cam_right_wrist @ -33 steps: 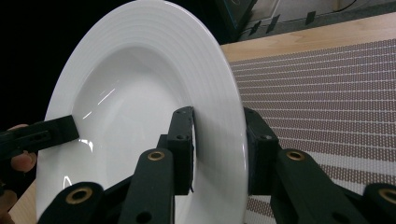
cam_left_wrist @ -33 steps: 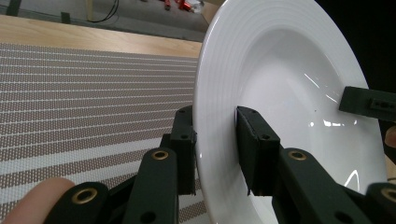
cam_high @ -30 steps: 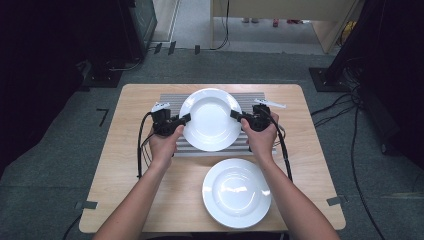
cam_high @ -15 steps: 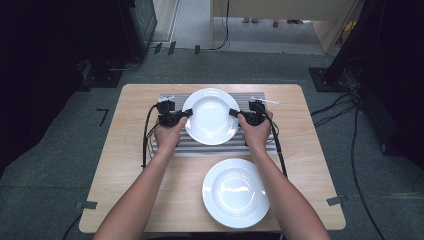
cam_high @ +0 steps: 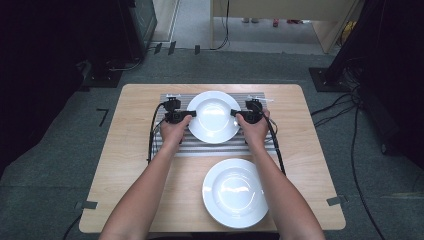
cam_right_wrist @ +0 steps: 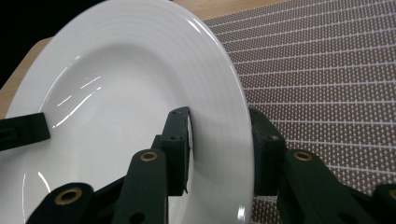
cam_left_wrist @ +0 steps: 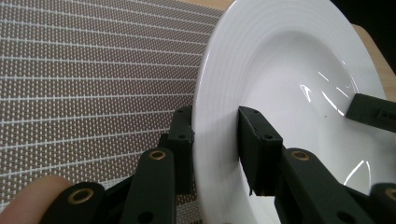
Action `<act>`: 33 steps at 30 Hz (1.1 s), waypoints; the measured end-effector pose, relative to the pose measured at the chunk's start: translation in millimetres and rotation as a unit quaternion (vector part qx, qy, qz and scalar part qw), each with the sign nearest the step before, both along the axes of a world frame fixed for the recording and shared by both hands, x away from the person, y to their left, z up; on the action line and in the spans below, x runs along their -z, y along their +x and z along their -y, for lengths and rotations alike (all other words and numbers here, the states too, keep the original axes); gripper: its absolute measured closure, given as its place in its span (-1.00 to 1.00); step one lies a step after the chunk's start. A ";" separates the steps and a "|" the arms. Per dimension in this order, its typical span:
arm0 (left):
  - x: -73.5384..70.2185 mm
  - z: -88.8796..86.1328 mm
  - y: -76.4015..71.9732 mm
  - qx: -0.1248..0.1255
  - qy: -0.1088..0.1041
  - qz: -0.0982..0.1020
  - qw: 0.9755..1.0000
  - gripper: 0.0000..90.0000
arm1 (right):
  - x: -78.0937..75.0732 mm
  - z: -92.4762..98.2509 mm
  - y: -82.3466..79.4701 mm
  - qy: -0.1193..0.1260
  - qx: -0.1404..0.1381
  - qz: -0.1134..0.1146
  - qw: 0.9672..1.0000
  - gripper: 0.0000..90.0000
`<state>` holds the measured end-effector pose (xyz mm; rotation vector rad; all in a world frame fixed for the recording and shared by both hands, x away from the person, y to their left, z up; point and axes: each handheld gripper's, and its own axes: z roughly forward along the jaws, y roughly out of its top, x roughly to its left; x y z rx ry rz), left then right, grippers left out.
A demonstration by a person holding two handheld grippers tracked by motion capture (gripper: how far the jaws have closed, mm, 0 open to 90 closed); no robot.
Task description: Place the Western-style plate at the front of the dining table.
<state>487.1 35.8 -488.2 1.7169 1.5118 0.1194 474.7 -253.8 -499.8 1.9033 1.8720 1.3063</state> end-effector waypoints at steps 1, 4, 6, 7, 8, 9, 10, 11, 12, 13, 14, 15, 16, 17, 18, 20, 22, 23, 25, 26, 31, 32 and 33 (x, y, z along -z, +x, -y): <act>0.8 1.4 0.9 0.000 0.010 0.000 1.000 0.51 | 1.4 0.2 1.2 0.003 0.002 -0.004 1.000 0.46; 3.8 6.2 3.1 0.000 0.033 -0.007 0.999 0.41 | 7.1 -1.3 3.5 -0.002 0.003 -0.004 1.000 0.46; 7.7 5.4 5.0 -0.003 0.027 -0.021 0.999 0.35 | 12.2 -2.1 5.4 0.003 0.009 -0.009 1.000 0.46; 9.5 4.5 5.1 -0.003 0.026 -0.025 0.999 0.34 | 14.4 -2.1 6.1 0.006 0.010 -0.008 1.000 0.47; 10.2 3.5 4.5 -0.001 0.022 -0.021 1.000 0.33 | 15.2 -2.0 6.5 0.013 0.009 -0.005 1.000 0.47; 10.2 3.0 4.1 0.002 0.021 -0.019 1.000 0.31 | 15.3 -2.0 6.7 0.013 0.009 -0.005 1.000 0.47; 9.9 2.5 3.6 0.004 0.021 -0.016 1.000 0.29 | 15.3 -1.7 6.8 0.012 0.007 -0.005 1.000 0.45; 9.1 1.6 3.2 0.004 0.018 -0.013 1.000 0.25 | 15.3 -1.0 6.9 0.011 0.007 -0.007 1.000 0.36; 7.6 0.1 2.8 0.004 0.015 -0.010 1.000 0.23 | 15.1 0.0 6.9 0.010 0.008 -0.008 1.000 0.31; 6.4 -1.0 2.4 0.001 0.012 -0.007 1.000 0.22 | 14.8 1.5 6.7 0.012 0.009 -0.012 1.000 0.29; 4.8 -2.1 1.9 -0.001 0.006 -0.005 1.000 0.20 | 14.9 3.0 6.5 0.014 0.010 -0.012 1.000 0.29; 3.6 -2.8 1.4 -0.001 0.004 -0.003 1.000 0.19 | 14.8 5.2 5.9 0.019 0.011 -0.013 1.000 0.26; 2.6 -3.1 0.6 -0.002 0.004 0.001 1.000 0.18 | 14.7 6.0 5.6 0.020 0.011 -0.011 1.000 0.25; 1.6 -3.1 -0.4 -0.003 0.006 0.005 1.000 0.18 | 14.4 6.5 5.1 0.020 0.012 -0.011 1.000 0.24; 1.2 -3.6 -1.1 -0.002 0.007 0.007 1.000 0.18 | 14.0 6.9 4.3 0.019 0.011 -0.009 1.000 0.24; 0.2 -5.9 -2.6 -0.006 0.005 0.009 1.000 0.17 | 12.0 7.1 2.7 0.018 0.008 -0.005 1.000 0.22; -1.5 -9.2 -4.7 -0.009 0.004 0.015 1.000 0.15 | 8.5 7.8 1.0 0.021 0.000 -0.005 1.000 0.20; -3.4 -12.3 -6.4 -0.009 0.003 0.017 1.000 0.14 | 6.7 7.3 -0.1 0.006 0.001 -0.003 1.000 0.19; -6.2 -16.9 -9.2 -0.010 0.003 0.025 1.000 0.14 | 3.0 5.1 -2.8 -0.040 -0.001 0.003 0.999 0.21; -8.0 -20.1 -11.2 -0.008 0.005 0.027 1.000 0.13 | 1.1 5.2 -3.5 -0.039 -0.006 0.001 0.999 0.24; -15.9 -36.9 -22.2 -0.011 0.001 0.042 0.999 0.13 | -12.4 7.3 -9.6 -0.065 -0.019 0.018 0.998 0.20; -18.0 -40.9 -25.6 -0.011 -0.001 0.047 0.999 0.13 | -15.9 7.7 -11.4 -0.059 -0.024 0.021 0.998 0.20; -19.3 -43.0 -27.6 -0.010 -0.002 0.050 0.999 0.14 | -21.2 8.0 -14.6 -0.059 -0.029 0.025 0.998 0.14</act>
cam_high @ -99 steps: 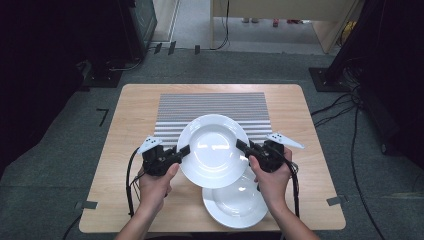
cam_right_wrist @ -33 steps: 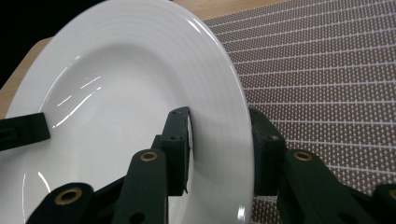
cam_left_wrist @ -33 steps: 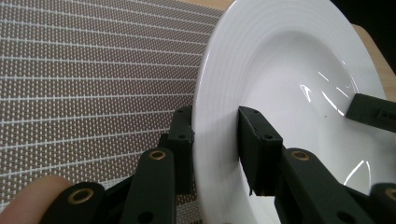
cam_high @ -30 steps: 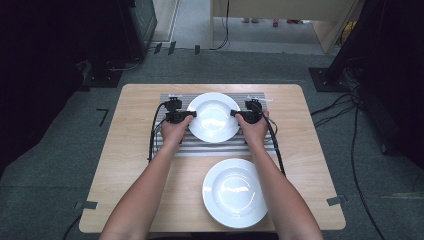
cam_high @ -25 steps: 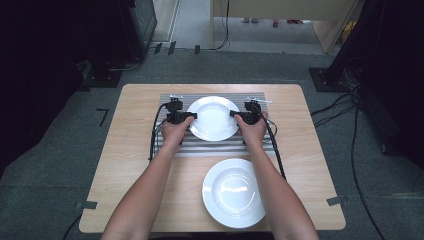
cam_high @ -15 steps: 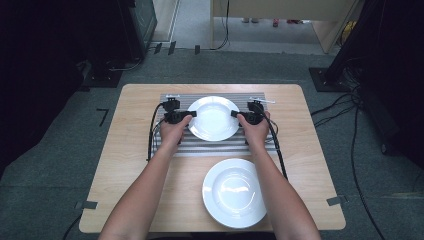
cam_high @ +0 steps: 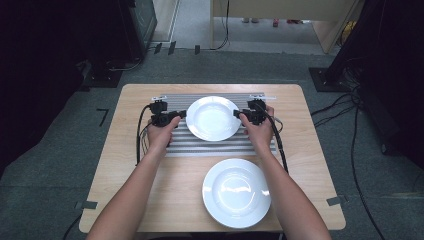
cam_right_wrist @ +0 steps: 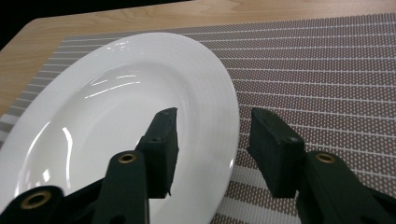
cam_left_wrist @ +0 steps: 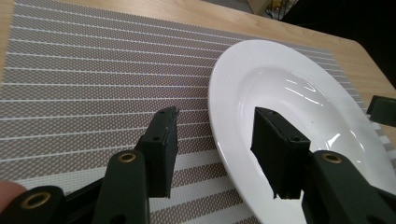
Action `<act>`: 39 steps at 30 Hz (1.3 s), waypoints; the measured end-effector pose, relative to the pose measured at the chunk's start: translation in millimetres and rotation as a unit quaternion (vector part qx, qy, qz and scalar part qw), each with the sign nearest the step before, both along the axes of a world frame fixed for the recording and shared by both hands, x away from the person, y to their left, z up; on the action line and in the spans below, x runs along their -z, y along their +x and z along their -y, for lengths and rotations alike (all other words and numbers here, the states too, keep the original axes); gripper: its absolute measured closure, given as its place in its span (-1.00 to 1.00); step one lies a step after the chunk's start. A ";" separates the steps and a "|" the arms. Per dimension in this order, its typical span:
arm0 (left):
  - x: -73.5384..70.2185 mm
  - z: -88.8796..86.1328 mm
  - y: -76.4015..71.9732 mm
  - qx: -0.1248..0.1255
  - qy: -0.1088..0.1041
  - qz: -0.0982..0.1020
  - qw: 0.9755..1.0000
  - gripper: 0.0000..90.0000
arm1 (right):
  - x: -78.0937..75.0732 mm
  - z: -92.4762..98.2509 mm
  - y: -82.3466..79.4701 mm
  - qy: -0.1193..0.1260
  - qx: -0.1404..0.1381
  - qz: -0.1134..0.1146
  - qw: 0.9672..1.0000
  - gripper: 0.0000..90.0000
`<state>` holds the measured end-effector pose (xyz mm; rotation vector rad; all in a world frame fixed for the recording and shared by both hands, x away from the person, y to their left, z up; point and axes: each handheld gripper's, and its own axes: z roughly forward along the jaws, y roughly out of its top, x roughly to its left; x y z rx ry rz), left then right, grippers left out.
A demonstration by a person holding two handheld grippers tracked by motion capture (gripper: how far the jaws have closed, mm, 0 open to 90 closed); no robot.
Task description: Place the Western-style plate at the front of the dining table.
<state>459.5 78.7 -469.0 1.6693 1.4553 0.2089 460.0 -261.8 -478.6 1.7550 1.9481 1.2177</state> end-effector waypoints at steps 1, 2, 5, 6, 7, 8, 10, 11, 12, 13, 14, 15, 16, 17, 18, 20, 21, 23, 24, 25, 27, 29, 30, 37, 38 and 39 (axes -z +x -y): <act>-2.0 -2.9 -2.9 0.003 0.000 0.004 1.000 0.14 | -3.2 0.1 -2.1 -0.002 -0.003 0.003 1.000 0.09; -3.6 -5.4 -5.7 0.004 0.000 0.010 1.000 0.14 | -7.1 0.3 -5.2 -0.001 -0.011 0.004 1.000 0.01; -8.3 -12.4 -14.2 0.006 -0.004 0.020 1.000 0.13 | -15.5 1.4 -13.8 0.005 -0.032 0.006 0.999 -0.23; -9.5 -14.1 -17.0 0.007 -0.005 0.023 1.000 0.13 | -17.4 1.5 -17.3 0.002 -0.032 0.005 0.999 -0.29; -10.7 -15.6 -19.9 0.009 -0.001 0.026 1.000 0.13 | -19.3 1.8 -20.5 0.001 -0.034 0.009 0.999 -0.32; -11.9 -17.1 -22.8 0.010 0.002 0.030 1.000 0.13 | -21.1 1.7 -23.6 -0.002 -0.037 0.012 0.999 -0.39; -14.3 -19.5 -28.8 0.014 0.001 0.034 0.999 0.12 | -23.8 2.0 -29.8 -0.015 -0.034 0.020 0.999 -0.43; -16.6 -21.3 -33.3 0.018 0.001 0.038 0.999 0.11 | -25.1 2.7 -32.6 -0.017 -0.033 0.023 0.999 -0.48; -17.9 -22.1 -35.7 0.018 0.002 0.040 0.999 0.07 | -27.0 4.8 -37.2 -0.018 -0.029 0.028 0.999 -0.48; -19.2 -22.7 -38.3 0.015 0.004 0.040 0.999 0.03 | -28.2 6.0 -39.5 -0.015 -0.029 0.030 0.999 -0.48; -20.8 -23.9 -41.6 0.015 0.005 0.042 0.999 0.00 | -29.1 7.5 -41.6 -0.014 -0.031 0.031 0.999 -0.48; -22.2 -25.0 -45.0 0.016 0.004 0.043 0.999 -0.05 | -30.4 9.1 -44.6 -0.013 -0.032 0.032 0.999 -0.48; -24.3 -25.8 -49.8 0.017 0.009 0.047 0.999 -0.09 | -31.8 10.6 -47.8 -0.011 -0.033 0.032 0.999 -0.48; -25.8 -25.9 -53.9 0.018 0.014 0.051 0.998 -0.15 | -33.2 12.8 -51.5 -0.009 -0.038 0.032 0.999 -0.48; -26.9 -26.4 -56.9 0.021 0.019 0.054 0.998 -0.20 | -34.1 14.6 -54.9 -0.008 -0.044 0.034 0.998 -0.48; -28.9 -27.7 -64.5 0.028 0.023 0.055 0.998 -0.34 | -35.8 17.9 -60.8 -0.008 -0.050 0.038 0.998 -0.48; -29.5 -28.2 -68.6 0.030 0.024 0.056 0.998 -0.39 | -36.6 19.9 -64.2 -0.006 -0.051 0.038 0.998 -0.48; -31.3 -30.9 -77.7 0.033 0.028 0.061 0.997 -0.48 | -37.8 24.3 -71.3 -0.004 -0.050 0.044 0.998 -0.48; -31.8 -32.2 -80.8 0.035 0.031 0.064 0.997 -0.54 | -38.4 27.3 -75.8 -0.003 -0.051 0.048 0.998 -0.48; -32.4 -33.3 -85.1 0.034 0.033 0.066 0.997 -0.58 | -38.5 29.4 -78.3 -0.001 -0.051 0.049 0.997 -0.48; -32.6 -36.2 -93.4 0.040 0.046 0.071 0.996 -0.64 | -38.4 34.4 -84.3 0.006 -0.052 0.045 0.998 -0.48; -33.3 -40.8 -102.5 0.043 0.052 0.078 0.995 -0.68 | -38.1 40.8 -91.9 0.007 -0.049 0.048 0.998 -0.47; -33.6 -42.7 -105.3 0.044 0.050 0.080 0.995 -0.70 | -38.0 43.7 -95.2 0.007 -0.049 0.050 0.998 -0.47; -36.3 -55.3 -129.0 0.042 0.057 0.085 0.994 -0.70 | -38.9 65.0 -118.2 0.016 -0.037 0.058 0.998 -0.47; -36.3 -56.7 -132.2 0.041 0.058 0.086 0.994 -0.70 | -38.7 68.3 -121.7 0.019 -0.036 0.059 0.997 -0.47; -36.1 -58.4 -136.2 0.041 0.058 0.087 0.994 -0.70 | -38.5 71.6 -125.3 0.021 -0.036 0.060 0.997 -0.47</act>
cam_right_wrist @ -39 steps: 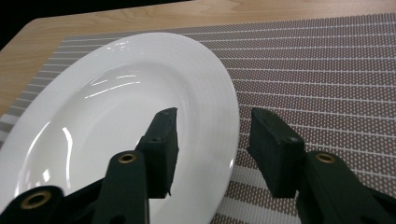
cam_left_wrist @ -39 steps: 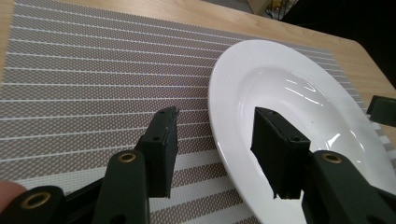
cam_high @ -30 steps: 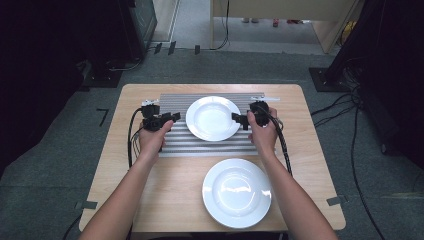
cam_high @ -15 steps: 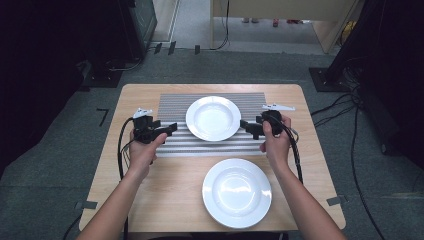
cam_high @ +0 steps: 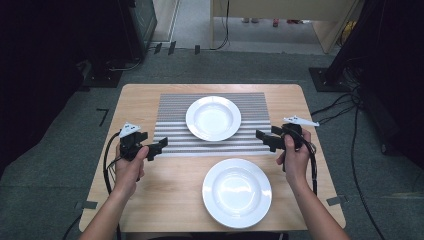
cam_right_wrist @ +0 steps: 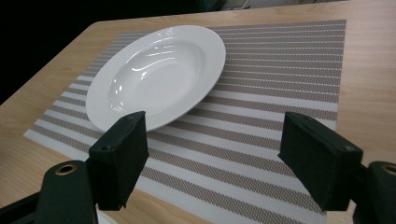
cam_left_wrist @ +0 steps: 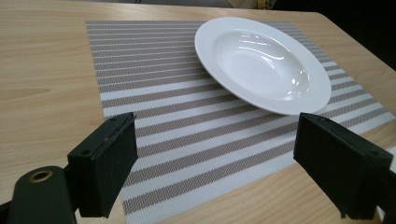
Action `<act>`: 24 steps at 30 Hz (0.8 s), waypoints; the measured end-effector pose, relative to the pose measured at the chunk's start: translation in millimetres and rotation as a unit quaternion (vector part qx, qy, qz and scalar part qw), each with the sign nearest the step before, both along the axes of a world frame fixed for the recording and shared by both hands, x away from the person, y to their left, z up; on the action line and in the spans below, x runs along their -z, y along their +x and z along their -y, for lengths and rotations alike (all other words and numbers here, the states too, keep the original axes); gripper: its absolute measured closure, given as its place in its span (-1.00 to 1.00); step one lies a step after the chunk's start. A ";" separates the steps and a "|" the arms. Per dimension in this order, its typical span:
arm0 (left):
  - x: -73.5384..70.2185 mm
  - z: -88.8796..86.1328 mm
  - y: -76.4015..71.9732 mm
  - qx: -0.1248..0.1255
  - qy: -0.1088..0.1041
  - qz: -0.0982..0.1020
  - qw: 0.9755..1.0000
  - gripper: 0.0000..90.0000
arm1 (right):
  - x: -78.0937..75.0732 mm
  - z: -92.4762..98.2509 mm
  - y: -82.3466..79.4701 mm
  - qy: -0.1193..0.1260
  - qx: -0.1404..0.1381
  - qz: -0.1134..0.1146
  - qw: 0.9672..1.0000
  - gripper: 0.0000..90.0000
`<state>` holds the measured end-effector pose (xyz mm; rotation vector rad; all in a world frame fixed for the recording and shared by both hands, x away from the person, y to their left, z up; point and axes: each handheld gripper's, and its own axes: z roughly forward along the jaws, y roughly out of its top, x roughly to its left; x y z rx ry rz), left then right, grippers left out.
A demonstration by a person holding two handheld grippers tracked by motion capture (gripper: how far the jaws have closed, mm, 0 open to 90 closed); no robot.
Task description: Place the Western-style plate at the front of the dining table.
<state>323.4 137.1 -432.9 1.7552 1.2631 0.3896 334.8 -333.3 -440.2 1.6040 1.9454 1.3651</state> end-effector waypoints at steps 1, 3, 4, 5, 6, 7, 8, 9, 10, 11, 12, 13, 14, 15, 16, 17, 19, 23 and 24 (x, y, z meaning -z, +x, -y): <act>0.2 -1.1 -2.4 -0.001 0.003 0.001 1.000 -0.70 | 0.5 3.6 -4.5 0.000 0.000 0.000 1.000 -0.47; 0.7 -4.4 -8.4 -0.002 0.003 0.002 1.000 -0.70 | 1.9 8.6 -10.8 -0.002 0.002 0.000 1.000 -0.47; 1.3 -5.9 -11.3 -0.004 0.005 0.004 1.000 -0.70 | 2.6 11.5 -14.4 -0.003 0.003 0.000 1.000 -0.47; 1.8 -7.6 -14.4 -0.005 0.005 0.003 1.000 -0.70 | 3.4 14.7 -17.9 -0.004 0.004 0.000 1.000 -0.47; 2.8 -9.1 -17.3 -0.005 0.005 0.003 1.000 -0.70 | 4.2 18.1 -21.4 -0.005 0.006 0.000 1.000 -0.47; 4.0 -10.3 -20.3 -0.005 0.008 0.003 1.000 -0.70 | 5.2 21.6 -24.9 -0.003 0.008 0.000 1.000 -0.47; 6.1 -11.7 -24.1 -0.005 0.015 0.003 1.000 -0.70 | 6.3 25.2 -28.4 -0.003 0.012 -0.001 1.000 -0.47; 7.7 -12.5 -26.3 -0.006 0.017 0.002 1.000 -0.70 | 8.0 29.7 -32.6 -0.003 0.016 -0.001 1.000 -0.47; 10.1 -13.9 -29.2 -0.007 0.019 0.001 1.000 -0.70 | 9.2 32.6 -35.2 -0.003 0.017 -0.001 1.000 -0.47; 12.7 -15.6 -31.8 -0.009 0.020 -0.001 1.000 -0.70 | 10.9 36.4 -38.6 -0.002 0.019 -0.002 1.000 -0.47; 15.5 -17.7 -34.2 -0.011 0.019 -0.004 1.000 -0.70 | 12.6 39.8 -42.1 -0.001 0.023 -0.005 1.000 -0.47; 18.3 -19.7 -36.6 -0.013 0.019 -0.007 1.000 -0.70 | 14.6 43.4 -45.3 0.000 0.026 -0.005 1.000 -0.47; 21.0 -21.8 -38.9 -0.015 0.023 -0.008 1.000 -0.70 | 16.7 47.1 -48.3 0.000 0.029 -0.006 1.000 -0.47; 23.5 -23.8 -41.1 -0.018 0.023 -0.010 1.000 -0.70 | 18.8 50.8 -51.3 0.001 0.032 -0.008 0.999 -0.47; 25.8 -26.1 -43.3 -0.019 0.022 -0.013 0.999 -0.70 | 20.8 54.3 -54.3 0.002 0.035 -0.010 0.999 -0.47; 27.8 -28.5 -45.4 -0.021 0.024 -0.015 0.999 -0.70 | 22.6 57.6 -57.2 0.003 0.038 -0.013 0.999 -0.47; 31.3 -34.9 -50.0 -0.027 0.028 -0.019 0.999 -0.70 | 25.6 64.2 -62.7 0.001 0.044 -0.017 0.999 -0.47; 36.5 -46.7 -57.1 -0.039 0.029 -0.025 0.999 -0.70 | 29.9 76.9 -74.0 -0.004 0.056 -0.020 0.998 -0.46; 38.0 -49.6 -59.0 -0.042 0.030 -0.025 0.998 -0.70 | 31.1 79.8 -76.9 -0.004 0.058 -0.021 0.998 -0.46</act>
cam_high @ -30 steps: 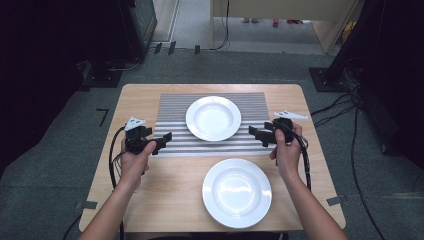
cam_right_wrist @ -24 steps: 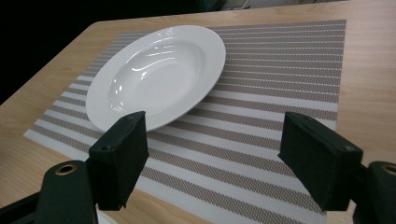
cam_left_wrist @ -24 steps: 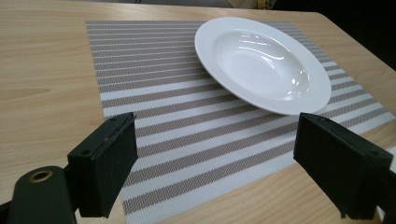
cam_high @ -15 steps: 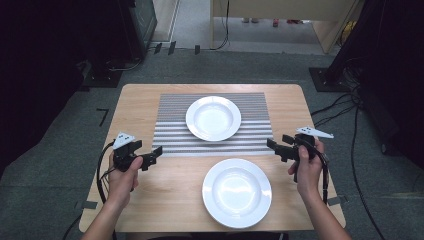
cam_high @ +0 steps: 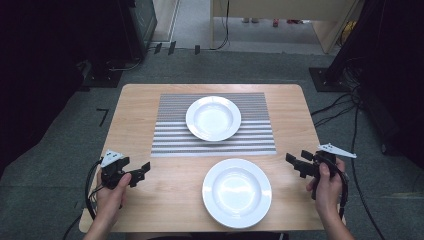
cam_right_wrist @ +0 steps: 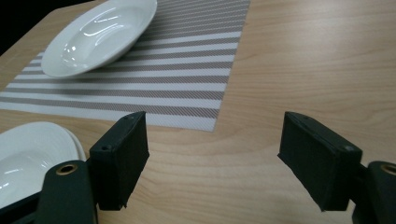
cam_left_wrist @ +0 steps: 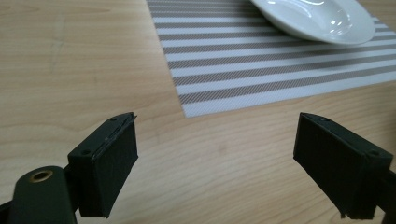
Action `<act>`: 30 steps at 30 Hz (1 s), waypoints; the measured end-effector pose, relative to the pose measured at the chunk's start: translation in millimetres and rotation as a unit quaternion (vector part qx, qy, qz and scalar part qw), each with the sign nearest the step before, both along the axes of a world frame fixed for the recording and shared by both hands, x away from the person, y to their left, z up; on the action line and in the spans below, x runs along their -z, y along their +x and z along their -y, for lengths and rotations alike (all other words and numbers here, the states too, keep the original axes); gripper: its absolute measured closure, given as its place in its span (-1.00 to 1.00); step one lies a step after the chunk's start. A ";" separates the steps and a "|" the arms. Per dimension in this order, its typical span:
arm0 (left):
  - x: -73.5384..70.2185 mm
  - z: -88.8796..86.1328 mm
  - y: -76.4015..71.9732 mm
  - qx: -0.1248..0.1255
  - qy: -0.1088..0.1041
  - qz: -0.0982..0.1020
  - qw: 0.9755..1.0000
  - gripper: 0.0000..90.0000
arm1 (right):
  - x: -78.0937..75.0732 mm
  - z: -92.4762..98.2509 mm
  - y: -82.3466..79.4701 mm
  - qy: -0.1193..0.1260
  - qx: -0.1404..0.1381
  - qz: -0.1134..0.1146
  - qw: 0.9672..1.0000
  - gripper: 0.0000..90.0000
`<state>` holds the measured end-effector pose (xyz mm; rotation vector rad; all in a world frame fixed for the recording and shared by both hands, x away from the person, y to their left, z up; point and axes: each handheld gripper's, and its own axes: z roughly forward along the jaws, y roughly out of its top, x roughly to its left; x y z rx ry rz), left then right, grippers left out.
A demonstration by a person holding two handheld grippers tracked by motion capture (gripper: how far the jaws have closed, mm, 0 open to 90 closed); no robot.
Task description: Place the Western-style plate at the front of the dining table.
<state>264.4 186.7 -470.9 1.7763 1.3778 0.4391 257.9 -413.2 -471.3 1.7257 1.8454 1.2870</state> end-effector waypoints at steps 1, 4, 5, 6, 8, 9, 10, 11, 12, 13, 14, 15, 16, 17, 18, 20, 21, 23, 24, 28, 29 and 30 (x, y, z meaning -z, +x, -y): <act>1.4 -3.1 -2.0 -0.003 0.002 -0.002 1.000 -0.70 | 1.3 2.6 -3.0 -0.002 0.003 -0.002 1.000 -0.46; 7.0 -11.7 -8.2 -0.014 0.004 -0.007 1.000 -0.70 | 6.1 9.3 -12.2 -0.004 0.008 -0.009 1.000 -0.46; 9.5 -13.9 -10.7 -0.017 0.006 -0.009 1.000 -0.70 | 7.9 11.3 -15.3 -0.006 0.010 -0.011 1.000 -0.45; 12.3 -16.0 -13.4 -0.017 0.009 -0.012 1.000 -0.70 | 9.4 13.5 -18.7 -0.008 0.013 -0.014 1.000 -0.45; 17.5 -20.4 -19.0 -0.019 0.018 -0.019 0.999 -0.70 | 11.9 18.5 -26.2 -0.007 0.017 -0.017 1.000 -0.45; 19.8 -23.2 -21.7 -0.022 0.021 -0.021 0.999 -0.70 | 13.3 21.4 -30.0 -0.008 0.019 -0.017 1.000 -0.45; 21.5 -26.2 -24.4 -0.025 0.025 -0.023 0.999 -0.70 | 14.6 24.3 -33.7 -0.009 0.022 -0.017 1.000 -0.45; 22.7 -29.6 -27.0 -0.029 0.027 -0.024 0.999 -0.70 | 16.0 26.9 -37.5 -0.008 0.026 -0.019 0.999 -0.45; 23.5 -33.2 -29.5 -0.033 0.028 -0.025 0.999 -0.70 | 17.5 29.7 -40.9 -0.008 0.029 -0.020 0.999 -0.44; 23.9 -36.7 -32.0 -0.037 0.031 -0.025 0.999 -0.70 | 18.9 32.3 -44.4 -0.008 0.032 -0.024 0.999 -0.44; 24.2 -40.1 -34.3 -0.042 0.034 -0.024 0.998 -0.70 | 20.3 35.1 -47.4 -0.008 0.034 -0.027 0.999 -0.44; 24.4 -43.3 -36.5 -0.044 0.037 -0.024 0.998 -0.70 | 21.6 38.2 -50.5 -0.009 0.036 -0.028 0.999 -0.44; 24.8 -46.2 -38.5 -0.048 0.036 -0.024 0.998 -0.70 | 22.9 41.2 -53.4 -0.008 0.041 -0.029 0.999 -0.44; 25.2 -48.8 -40.4 -0.051 0.040 -0.025 0.998 -0.70 | 24.0 44.1 -56.2 -0.008 0.043 -0.032 0.999 -0.44; 25.8 -51.6 -42.6 -0.054 0.043 -0.025 0.997 -0.70 | 25.3 47.0 -58.6 -0.012 0.045 -0.033 0.998 -0.44; 27.0 -54.4 -45.2 -0.057 0.048 -0.026 0.997 -0.70 | 27.7 51.6 -63.1 -0.014 0.055 -0.036 0.998 -0.44; 27.9 -55.4 -46.4 -0.058 0.052 -0.026 0.997 -0.70 | 28.6 53.3 -65.1 -0.014 0.057 -0.038 0.998 -0.44; 30.5 -56.3 -47.9 -0.060 0.057 -0.028 0.996 -0.70 | 30.7 55.2 -68.1 -0.019 0.060 -0.039 0.997 -0.44; 32.0 -56.2 -48.5 -0.061 0.058 -0.029 0.996 -0.70 | 31.6 55.1 -69.3 -0.020 0.061 -0.041 0.997 -0.44; 39.5 -51.4 -49.0 -0.059 0.075 -0.034 0.995 -0.70 | 37.0 50.6 -69.5 -0.032 0.056 -0.050 0.997 -0.44; 41.1 -49.8 -48.7 -0.057 0.078 -0.035 0.995 -0.70 | 38.6 49.0 -68.6 -0.036 0.055 -0.052 0.996 -0.44; 41.6 -48.2 -48.7 -0.056 0.084 -0.035 0.994 -0.70 | 39.8 46.9 -67.7 -0.041 0.054 -0.056 0.996 -0.44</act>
